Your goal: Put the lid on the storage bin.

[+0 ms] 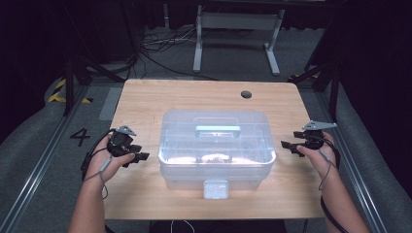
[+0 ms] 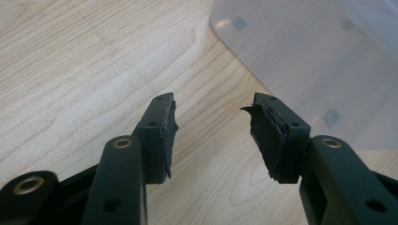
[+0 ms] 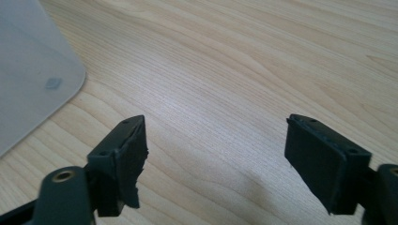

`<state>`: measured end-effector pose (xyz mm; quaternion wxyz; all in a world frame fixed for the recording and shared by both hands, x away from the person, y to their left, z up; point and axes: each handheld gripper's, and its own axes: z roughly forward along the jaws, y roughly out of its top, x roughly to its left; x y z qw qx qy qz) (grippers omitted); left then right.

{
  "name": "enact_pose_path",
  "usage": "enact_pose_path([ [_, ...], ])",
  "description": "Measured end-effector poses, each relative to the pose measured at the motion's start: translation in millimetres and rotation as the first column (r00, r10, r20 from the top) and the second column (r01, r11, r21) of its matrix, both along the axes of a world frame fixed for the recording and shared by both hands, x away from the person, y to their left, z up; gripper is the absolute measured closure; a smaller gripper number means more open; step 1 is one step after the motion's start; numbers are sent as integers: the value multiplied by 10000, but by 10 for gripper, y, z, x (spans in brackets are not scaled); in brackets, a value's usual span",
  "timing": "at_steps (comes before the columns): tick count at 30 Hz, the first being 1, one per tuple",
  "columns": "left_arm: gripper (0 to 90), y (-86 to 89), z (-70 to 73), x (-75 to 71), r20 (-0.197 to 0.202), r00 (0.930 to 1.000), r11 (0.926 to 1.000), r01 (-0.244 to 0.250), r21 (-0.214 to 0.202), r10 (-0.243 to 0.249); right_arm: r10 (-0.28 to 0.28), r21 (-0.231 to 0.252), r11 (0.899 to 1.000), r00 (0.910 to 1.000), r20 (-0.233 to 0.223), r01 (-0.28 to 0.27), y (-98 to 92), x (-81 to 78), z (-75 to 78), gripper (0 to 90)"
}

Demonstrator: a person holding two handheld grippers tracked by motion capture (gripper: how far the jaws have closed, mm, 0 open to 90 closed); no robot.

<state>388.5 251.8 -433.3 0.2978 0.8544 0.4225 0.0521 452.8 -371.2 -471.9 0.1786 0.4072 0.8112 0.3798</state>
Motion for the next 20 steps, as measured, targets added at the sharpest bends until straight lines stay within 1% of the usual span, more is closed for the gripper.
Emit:
enact_pose_path([
  [1,508,0,-6,2,-22,10000,10000,-15,27,15,65,31,10000,10000,-34,-65,6,0,-9,161],
  [2,508,0,-6,2,-22,10000,10000,-15,27,15,65,31,10000,10000,-34,-65,6,0,-9,161],
  [3,508,0,-14,4,-64,10000,10000,-25,25,25,180,7,9998,9998,-56,-180,12,0,-21,146],
  [5,507,2,-24,8,-68,10000,10000,-26,61,26,404,-74,9992,9991,-113,-405,30,2,-52,146],
  [7,507,5,-35,11,-102,9999,10000,-43,68,43,485,-161,9987,9985,-240,-489,46,7,-85,146],
  [9,507,9,-44,15,-120,9999,10000,-29,74,30,540,-127,9985,9985,-122,-541,63,12,-124,145],
  [11,507,14,-50,17,-119,9999,9999,-53,85,54,589,-213,9980,9980,-233,-594,83,11,-159,144],
  [16,503,13,-60,21,-116,9999,10000,-72,50,72,811,-38,9967,9966,-119,-811,111,5,-188,142],
  [20,489,16,-65,21,-56,9999,9999,-130,13,130,767,31,9971,9970,-109,-767,103,6,-180,145],
])
